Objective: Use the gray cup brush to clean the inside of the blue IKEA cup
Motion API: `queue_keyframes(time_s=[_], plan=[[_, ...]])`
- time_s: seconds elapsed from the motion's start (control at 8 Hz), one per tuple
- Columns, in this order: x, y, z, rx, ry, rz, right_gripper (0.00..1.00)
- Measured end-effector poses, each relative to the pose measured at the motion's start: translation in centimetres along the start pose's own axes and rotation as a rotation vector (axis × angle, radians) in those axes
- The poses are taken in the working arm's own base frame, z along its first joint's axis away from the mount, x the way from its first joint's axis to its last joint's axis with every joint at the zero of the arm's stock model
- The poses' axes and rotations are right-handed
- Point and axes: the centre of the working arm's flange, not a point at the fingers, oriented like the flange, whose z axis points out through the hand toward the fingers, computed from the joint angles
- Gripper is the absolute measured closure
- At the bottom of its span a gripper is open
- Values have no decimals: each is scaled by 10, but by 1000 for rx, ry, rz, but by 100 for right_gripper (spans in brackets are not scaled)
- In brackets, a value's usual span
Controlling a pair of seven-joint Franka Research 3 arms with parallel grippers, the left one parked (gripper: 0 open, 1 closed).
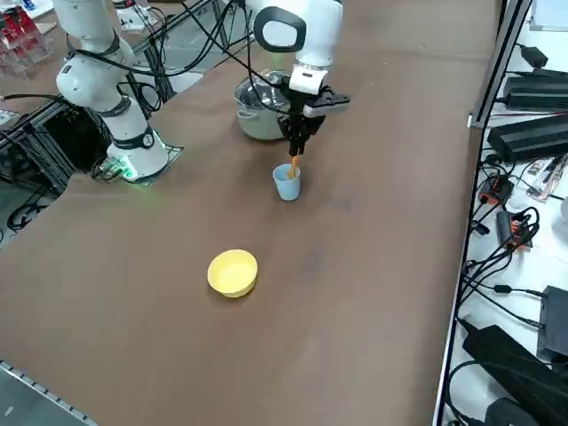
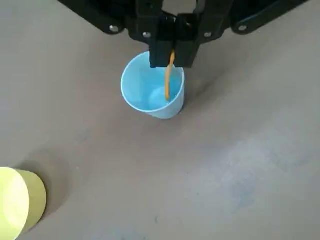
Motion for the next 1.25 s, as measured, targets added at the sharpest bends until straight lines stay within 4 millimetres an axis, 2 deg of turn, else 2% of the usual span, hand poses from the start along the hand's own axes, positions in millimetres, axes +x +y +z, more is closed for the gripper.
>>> queue_keyframes(time_s=[0.5,1.25], plan=[[2,10,4,-47,-39,13,97],[19,25,5,-43,-39,51,97]])
